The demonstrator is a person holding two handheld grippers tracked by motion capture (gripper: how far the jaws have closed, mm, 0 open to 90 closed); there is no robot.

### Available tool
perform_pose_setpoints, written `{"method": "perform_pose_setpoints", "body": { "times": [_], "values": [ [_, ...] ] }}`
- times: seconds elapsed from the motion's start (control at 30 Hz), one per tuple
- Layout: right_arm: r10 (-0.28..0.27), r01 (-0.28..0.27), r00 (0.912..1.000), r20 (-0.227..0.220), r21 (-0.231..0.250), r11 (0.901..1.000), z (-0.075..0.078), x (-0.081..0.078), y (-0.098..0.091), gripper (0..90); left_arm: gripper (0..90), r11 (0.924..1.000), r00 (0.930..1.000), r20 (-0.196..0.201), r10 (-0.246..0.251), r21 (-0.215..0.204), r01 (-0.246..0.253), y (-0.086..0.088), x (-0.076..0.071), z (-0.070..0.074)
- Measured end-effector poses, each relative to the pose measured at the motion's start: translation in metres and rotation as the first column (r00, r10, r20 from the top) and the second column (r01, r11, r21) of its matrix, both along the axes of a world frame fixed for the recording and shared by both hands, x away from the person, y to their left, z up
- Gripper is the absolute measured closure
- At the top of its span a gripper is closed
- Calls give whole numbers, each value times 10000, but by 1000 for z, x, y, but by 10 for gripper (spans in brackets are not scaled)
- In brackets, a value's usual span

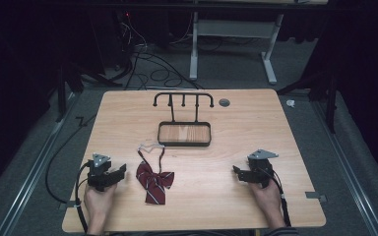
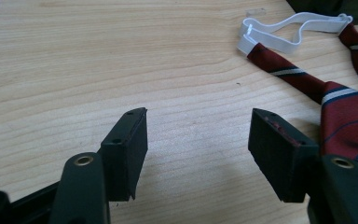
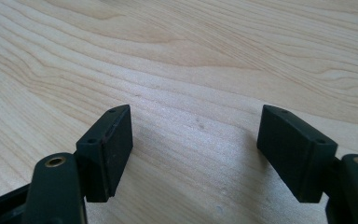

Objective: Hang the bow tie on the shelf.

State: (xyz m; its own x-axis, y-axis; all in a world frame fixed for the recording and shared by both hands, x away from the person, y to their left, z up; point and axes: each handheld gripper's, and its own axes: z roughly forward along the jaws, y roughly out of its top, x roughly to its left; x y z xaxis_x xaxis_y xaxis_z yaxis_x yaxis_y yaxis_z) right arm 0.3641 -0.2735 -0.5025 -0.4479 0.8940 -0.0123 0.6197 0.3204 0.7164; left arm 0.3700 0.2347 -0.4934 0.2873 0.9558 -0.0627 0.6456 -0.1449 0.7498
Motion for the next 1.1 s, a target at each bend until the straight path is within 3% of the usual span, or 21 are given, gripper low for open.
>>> {"method": "perform_pose_setpoints", "body": {
  "times": [0.07,0.2,0.47,1.1],
  "values": [
    [0,0,10000,0,-1,10000,0,0,0,279,384,10000,10000,44,-57,29,57,-1,-1,3],
    [-12,12,10000,4,13,10000,0,0,0,279,404,9990,9990,339,-300,-329,311,-2,-2,9],
    [-14,14,10000,2,17,10000,0,0,0,279,437,9954,9934,654,-942,-135,953,-15,-4,21],
    [29,-29,10000,14,-13,10000,0,0,0,279,447,9829,9813,608,-1829,-82,1837,-45,12,41]
  ]
}}
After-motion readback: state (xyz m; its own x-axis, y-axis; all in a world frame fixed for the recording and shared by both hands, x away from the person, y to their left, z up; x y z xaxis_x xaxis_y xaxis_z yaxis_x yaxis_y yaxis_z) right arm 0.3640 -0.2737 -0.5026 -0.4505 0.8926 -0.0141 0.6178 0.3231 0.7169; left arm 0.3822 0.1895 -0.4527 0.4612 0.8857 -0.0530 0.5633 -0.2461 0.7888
